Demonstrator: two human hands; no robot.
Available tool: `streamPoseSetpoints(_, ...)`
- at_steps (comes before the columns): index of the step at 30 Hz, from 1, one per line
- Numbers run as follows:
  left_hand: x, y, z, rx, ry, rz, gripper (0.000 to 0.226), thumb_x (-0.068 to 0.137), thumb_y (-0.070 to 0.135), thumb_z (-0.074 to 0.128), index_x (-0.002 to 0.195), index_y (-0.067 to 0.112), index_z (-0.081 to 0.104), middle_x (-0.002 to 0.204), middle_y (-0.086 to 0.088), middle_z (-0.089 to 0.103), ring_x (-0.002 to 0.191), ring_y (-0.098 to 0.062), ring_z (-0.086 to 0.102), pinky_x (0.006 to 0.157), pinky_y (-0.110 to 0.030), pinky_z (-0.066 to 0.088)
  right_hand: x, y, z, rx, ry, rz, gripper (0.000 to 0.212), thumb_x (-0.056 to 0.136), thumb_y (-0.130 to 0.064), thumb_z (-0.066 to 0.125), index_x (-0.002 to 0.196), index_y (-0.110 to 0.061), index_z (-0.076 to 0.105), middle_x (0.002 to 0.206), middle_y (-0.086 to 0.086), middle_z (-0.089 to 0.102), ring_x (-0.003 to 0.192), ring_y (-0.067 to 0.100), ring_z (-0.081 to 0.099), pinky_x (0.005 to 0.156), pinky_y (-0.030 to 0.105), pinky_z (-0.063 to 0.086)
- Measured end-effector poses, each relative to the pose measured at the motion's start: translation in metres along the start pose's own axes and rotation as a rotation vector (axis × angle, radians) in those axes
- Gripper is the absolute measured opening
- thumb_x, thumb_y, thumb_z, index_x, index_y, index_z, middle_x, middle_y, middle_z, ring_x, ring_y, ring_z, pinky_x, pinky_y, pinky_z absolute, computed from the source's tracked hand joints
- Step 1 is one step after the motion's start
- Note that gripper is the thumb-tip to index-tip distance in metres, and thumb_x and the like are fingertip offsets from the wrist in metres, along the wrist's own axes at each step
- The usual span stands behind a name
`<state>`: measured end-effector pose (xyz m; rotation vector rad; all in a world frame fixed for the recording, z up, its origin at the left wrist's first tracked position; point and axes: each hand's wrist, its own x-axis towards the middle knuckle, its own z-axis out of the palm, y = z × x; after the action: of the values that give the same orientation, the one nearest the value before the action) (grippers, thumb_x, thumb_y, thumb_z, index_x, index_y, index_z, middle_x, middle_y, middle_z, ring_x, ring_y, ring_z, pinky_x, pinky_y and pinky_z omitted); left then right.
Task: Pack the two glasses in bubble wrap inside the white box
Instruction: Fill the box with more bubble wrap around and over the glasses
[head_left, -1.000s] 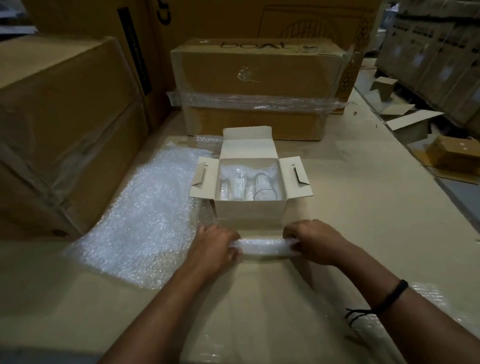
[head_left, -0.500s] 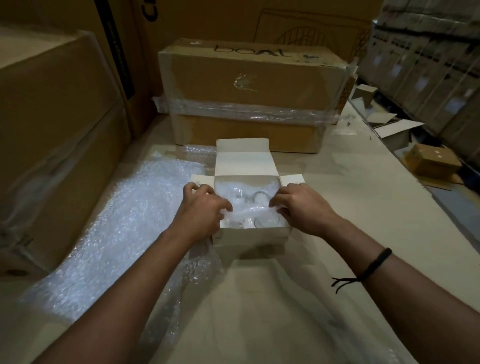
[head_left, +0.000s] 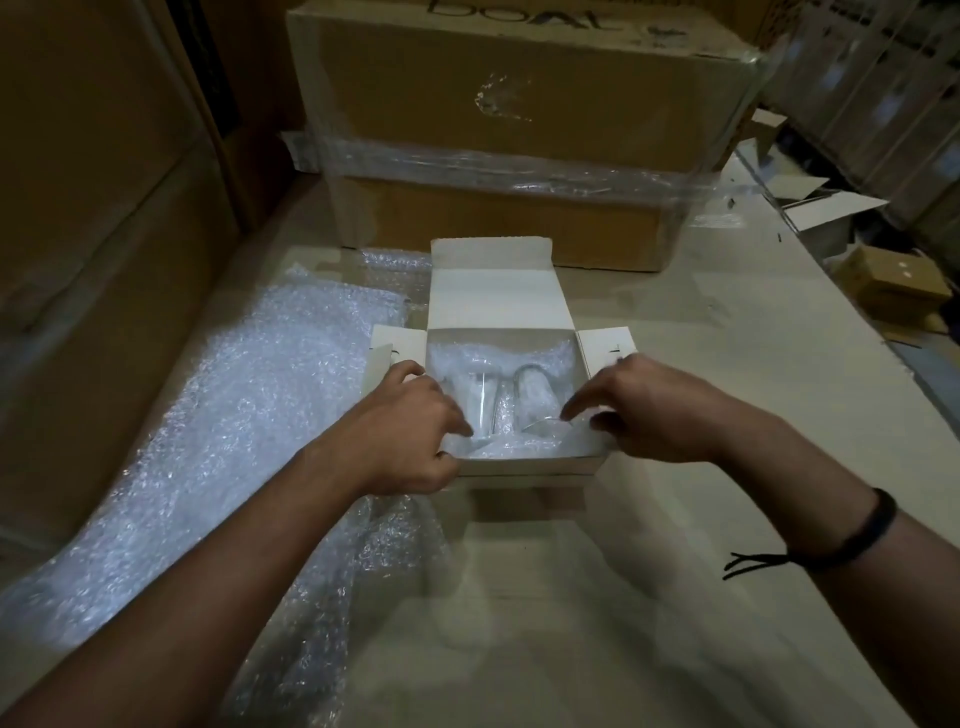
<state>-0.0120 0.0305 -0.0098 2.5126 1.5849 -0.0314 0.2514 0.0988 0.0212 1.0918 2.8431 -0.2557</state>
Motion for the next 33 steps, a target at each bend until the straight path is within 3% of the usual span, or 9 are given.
streamPoseSetpoints(4,-0.007,0.007,-0.008,-0.139,0.112,0.02,0.057,0.074,0.035,0.048,0.129,0.028,0.061,0.129,0.007,0.061,0.12,-0.013,0.049,0.106,-0.034,0.029,-0.009,0.005,0.001,-0.168,-0.053,0.021,0.044,0.082,-0.015,0.056,0.118,-0.037,0.067,0.116,-0.01,0.067,0.103,0.014,0.055,0.089,0.03,0.043)
streamPoseSetpoints(10,0.009,0.028,0.006,-0.239,-0.172,0.001,0.054,0.074,0.027,0.054,0.127,0.038,0.059,0.105,0.005,0.071,0.099,-0.018,0.063,0.083,-0.031,0.049,-0.002,-0.02,0.009,-0.223,-0.254,0.04,0.056,0.085,-0.009,0.046,0.132,-0.036,0.057,0.116,0.005,0.061,0.114,0.022,0.049,0.084,0.027,0.037)
streamPoseSetpoints(12,0.008,0.028,0.001,-0.288,-0.174,-0.054,0.054,0.079,0.022,0.055,0.132,0.035,0.057,0.119,0.007,0.067,0.109,-0.014,0.06,0.089,-0.031,0.048,-0.002,-0.023,0.005,-0.235,-0.232,0.051,0.054,0.087,-0.01,0.048,0.134,-0.036,0.056,0.118,0.007,0.059,0.113,0.024,0.051,0.086,0.029,0.038)
streamPoseSetpoints(16,-0.002,0.013,-0.015,-0.082,0.004,-0.085,0.048,0.08,0.034,0.048,0.127,0.034,0.061,0.123,0.013,0.065,0.117,-0.007,0.051,0.111,-0.034,0.026,-0.001,-0.029,0.005,0.005,-0.213,0.101,0.067,0.078,0.003,0.046,0.134,-0.032,0.056,0.13,0.004,0.06,0.117,0.022,0.058,0.095,0.038,0.051)
streamPoseSetpoints(19,-0.004,0.012,-0.006,0.081,-0.173,-0.108,0.042,0.087,0.048,0.044,0.116,0.032,0.069,0.121,0.007,0.066,0.127,-0.007,0.046,0.117,-0.044,-0.01,0.005,-0.048,0.01,0.122,-0.324,0.069,0.065,0.077,0.0,0.047,0.133,-0.031,0.056,0.127,0.0,0.064,0.115,0.021,0.061,0.09,0.039,0.052)
streamPoseSetpoints(23,0.001,0.018,0.006,0.078,-0.274,-0.097,0.049,0.087,0.06,0.035,0.106,0.031,0.07,0.109,0.008,0.069,0.127,-0.007,0.048,0.111,-0.047,-0.023,0.013,-0.054,0.013,0.138,-0.435,0.042,0.049,0.08,-0.009,0.054,0.126,-0.025,0.061,0.113,0.002,0.067,0.102,0.023,0.062,0.081,0.032,0.05)
streamPoseSetpoints(26,-0.002,0.015,-0.002,-0.022,-0.189,-0.093,0.045,0.085,0.052,0.043,0.12,0.034,0.065,0.118,0.009,0.068,0.126,-0.005,0.049,0.118,-0.043,-0.014,0.008,-0.046,0.008,0.106,-0.387,0.078,0.061,0.077,-0.011,0.054,0.136,-0.03,0.053,0.125,-0.003,0.064,0.112,0.022,0.059,0.092,0.035,0.05)
streamPoseSetpoints(29,-0.006,0.016,-0.008,-0.092,-0.086,-0.055,0.052,0.08,0.038,0.05,0.132,0.037,0.054,0.129,0.014,0.061,0.134,-0.013,0.041,0.119,-0.04,0.019,-0.003,-0.033,0.003,-0.185,-0.35,0.076,0.062,0.08,-0.027,0.049,0.142,-0.033,0.044,0.133,0.0,0.06,0.122,0.025,0.052,0.108,0.035,0.035)
streamPoseSetpoints(33,-0.001,0.028,0.0,-0.064,-0.246,-0.051,0.048,0.084,0.036,0.055,0.131,0.041,0.049,0.092,0.009,0.068,0.104,-0.013,0.058,0.113,-0.039,0.027,-0.007,-0.031,0.016,-0.348,-0.357,0.023,0.053,0.079,-0.043,0.044,0.129,-0.029,0.054,0.121,0.006,0.065,0.115,0.021,0.057,0.109,0.041,0.027)
